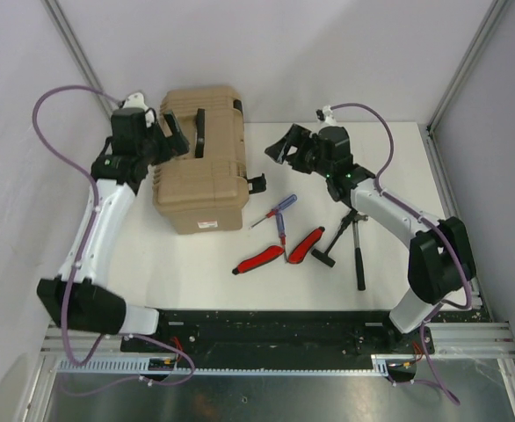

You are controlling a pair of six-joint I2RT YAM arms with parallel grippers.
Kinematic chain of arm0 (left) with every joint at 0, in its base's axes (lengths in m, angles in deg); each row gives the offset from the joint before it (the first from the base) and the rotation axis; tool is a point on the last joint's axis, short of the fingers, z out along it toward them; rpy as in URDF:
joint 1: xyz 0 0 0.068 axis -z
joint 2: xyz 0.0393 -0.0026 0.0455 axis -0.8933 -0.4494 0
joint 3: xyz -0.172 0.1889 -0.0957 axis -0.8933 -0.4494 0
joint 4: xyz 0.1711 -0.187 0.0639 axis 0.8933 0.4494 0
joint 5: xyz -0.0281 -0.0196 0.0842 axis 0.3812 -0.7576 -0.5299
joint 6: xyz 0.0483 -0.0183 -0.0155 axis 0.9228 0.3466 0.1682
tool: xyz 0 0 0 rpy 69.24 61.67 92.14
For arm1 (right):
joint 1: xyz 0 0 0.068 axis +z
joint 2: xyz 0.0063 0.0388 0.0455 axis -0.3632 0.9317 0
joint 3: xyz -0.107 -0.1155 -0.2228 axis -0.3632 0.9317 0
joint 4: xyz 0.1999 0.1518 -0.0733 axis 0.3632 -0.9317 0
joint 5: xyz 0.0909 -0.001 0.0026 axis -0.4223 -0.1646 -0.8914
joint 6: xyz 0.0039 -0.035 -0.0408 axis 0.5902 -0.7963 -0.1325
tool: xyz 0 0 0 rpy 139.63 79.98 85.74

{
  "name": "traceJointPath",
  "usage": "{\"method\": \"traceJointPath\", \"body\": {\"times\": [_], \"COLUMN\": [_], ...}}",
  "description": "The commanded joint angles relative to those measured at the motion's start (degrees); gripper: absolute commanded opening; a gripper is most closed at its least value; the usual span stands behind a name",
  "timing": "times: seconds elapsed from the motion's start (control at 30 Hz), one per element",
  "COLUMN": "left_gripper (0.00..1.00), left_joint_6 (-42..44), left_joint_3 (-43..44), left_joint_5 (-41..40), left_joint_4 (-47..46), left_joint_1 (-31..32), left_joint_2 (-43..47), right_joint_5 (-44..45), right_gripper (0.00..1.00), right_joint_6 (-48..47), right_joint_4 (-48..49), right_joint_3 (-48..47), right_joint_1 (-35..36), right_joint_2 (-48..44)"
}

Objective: Pack the tool kit

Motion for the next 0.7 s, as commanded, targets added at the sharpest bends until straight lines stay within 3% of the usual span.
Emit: {"method": "traceJointPath", "body": {"times": [0.0, 0.13, 0.37, 0.67], "left_gripper": [0.99, 0.99, 0.95, 0.47], "left_joint_6": [4.06, 6.23, 6.73, 12.09], "left_joint_3": [9.08, 16.44, 23.98, 21.64], "left_joint_5": [9.14, 13.84, 4.62, 2.66], "left_joint_4": [-3.01, -4.71, -5.88, -5.7], "left_joint_1": [-1.42, -0.2, 3.8, 6.49], "left_joint_2": [-10.22, -17.86, -26.79, -28.5], "right_joint_5": [-8.24, -9.81, -8.88, -5.41], "right_gripper": [0.84, 0.84, 0.8, 0.78], "right_joint_6": [-6.23, -8.33, -9.29, -10.9], "right_joint_4": [1.58, -0.21, -3.94, -11.08], "right_joint_3": [-2.76, -2.8, -2.85, -2.56], "right_joint_1": [-3.47, -5.64, -6.78, -6.42], "right_joint_2": [1.74, 2.04, 0.81, -3.58]}}
